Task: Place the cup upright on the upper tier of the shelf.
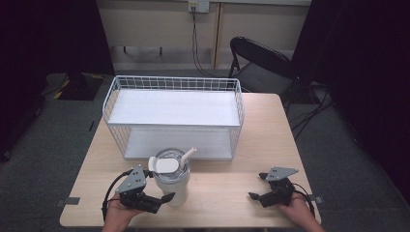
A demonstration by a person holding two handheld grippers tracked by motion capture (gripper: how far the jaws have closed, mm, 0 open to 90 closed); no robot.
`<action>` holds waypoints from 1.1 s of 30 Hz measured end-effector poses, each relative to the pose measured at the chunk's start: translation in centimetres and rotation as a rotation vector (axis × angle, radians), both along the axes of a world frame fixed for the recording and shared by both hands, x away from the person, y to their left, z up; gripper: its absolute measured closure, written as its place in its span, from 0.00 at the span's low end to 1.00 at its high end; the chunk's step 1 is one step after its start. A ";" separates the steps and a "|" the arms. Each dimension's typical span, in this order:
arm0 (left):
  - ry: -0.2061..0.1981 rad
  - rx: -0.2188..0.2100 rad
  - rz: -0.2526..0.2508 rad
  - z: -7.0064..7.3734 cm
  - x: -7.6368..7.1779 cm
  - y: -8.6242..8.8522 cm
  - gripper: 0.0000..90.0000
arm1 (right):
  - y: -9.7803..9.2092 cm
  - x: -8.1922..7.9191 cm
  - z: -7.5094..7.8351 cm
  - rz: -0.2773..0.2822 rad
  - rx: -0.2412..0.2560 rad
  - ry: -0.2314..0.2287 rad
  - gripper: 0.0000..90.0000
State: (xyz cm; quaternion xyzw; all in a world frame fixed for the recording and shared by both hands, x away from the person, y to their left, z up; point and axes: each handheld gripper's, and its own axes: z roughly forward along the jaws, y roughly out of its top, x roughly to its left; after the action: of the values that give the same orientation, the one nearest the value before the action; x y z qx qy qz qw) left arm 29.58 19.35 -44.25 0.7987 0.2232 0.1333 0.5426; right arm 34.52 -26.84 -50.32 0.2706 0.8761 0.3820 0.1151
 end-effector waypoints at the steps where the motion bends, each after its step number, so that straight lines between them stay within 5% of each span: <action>1: -0.005 0.002 -0.001 -0.1 0.1 -0.1 0.14 | 0.0 0.0 0.0 0.000 0.000 0.000 0.14; 13: -0.011 -0.015 -0.006 -0.6 0.5 -0.7 0.11 | 0.0 0.0 0.0 0.001 -0.001 -0.001 0.14; 22: 0.036 -0.054 0.000 -0.8 0.8 -0.8 0.09 | 0.0 0.0 0.0 0.001 -0.001 -0.001 0.14; 33: 0.035 -0.058 0.003 -1.1 1.0 -1.4 0.08 | 0.0 0.0 0.0 0.000 0.000 0.000 0.14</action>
State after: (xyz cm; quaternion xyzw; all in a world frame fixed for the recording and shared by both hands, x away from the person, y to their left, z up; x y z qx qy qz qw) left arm 30.57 17.99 -45.40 0.7846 0.2376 0.1134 0.5612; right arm 34.52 -26.85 -50.32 0.2705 0.8762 0.3819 0.1153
